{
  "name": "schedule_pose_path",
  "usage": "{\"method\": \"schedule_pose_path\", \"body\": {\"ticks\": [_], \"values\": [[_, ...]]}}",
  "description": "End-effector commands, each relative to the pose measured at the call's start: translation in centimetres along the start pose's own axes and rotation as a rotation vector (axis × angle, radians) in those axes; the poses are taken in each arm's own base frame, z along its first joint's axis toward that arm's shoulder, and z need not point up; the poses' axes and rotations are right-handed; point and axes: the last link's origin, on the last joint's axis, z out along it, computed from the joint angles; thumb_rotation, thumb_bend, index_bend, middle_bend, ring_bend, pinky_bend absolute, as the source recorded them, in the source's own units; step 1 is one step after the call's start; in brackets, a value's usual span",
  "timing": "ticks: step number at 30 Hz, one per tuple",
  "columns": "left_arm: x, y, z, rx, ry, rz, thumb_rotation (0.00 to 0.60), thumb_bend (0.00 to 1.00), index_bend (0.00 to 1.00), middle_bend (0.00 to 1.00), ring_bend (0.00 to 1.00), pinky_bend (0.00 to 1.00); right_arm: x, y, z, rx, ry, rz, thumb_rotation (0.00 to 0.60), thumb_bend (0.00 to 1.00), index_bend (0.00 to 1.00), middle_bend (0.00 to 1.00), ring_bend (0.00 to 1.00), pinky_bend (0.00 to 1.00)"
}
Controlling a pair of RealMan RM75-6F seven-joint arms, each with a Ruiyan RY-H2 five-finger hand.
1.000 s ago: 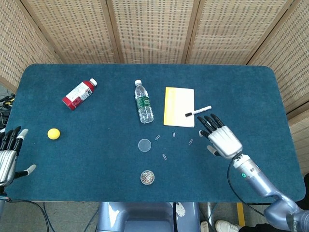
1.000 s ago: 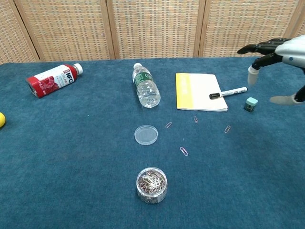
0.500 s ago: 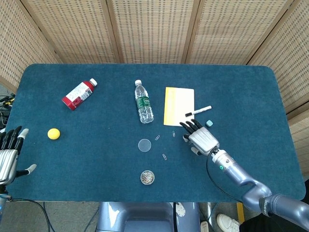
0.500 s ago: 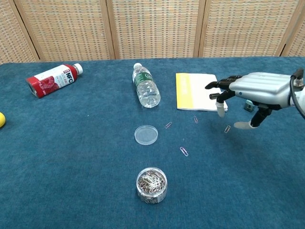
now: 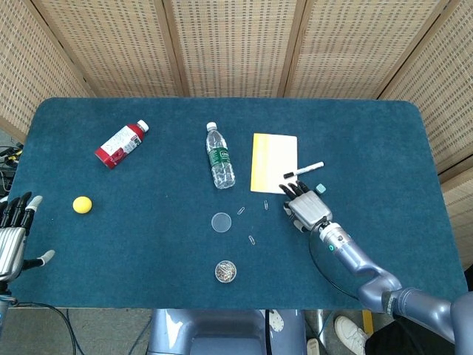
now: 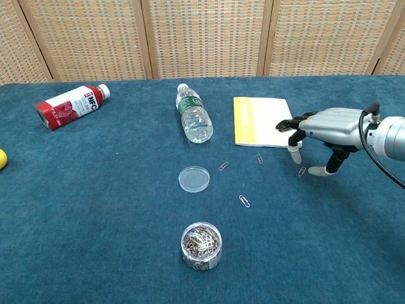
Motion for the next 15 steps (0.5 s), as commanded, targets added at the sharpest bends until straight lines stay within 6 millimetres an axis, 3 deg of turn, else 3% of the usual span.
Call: {"method": "schedule_pose_path", "body": {"ticks": [1, 15], "values": [[0.0, 0.0, 0.0, -0.001, -0.001, 0.000, 0.600, 0.00, 0.00, 0.00, 0.00, 0.00, -0.1, -0.1, 0.2, -0.004, -0.007, -0.001, 0.600, 0.37, 0.46, 0.00, 0.00, 0.00], [-0.1, 0.0, 0.1, 0.005, -0.004, -0.001, 0.600, 0.00, 0.00, 0.00, 0.00, 0.00, -0.5, -1.1, 1.5, -0.015, -0.019, -0.013, 0.600, 0.38, 0.47, 0.00, 0.00, 0.00]]}}
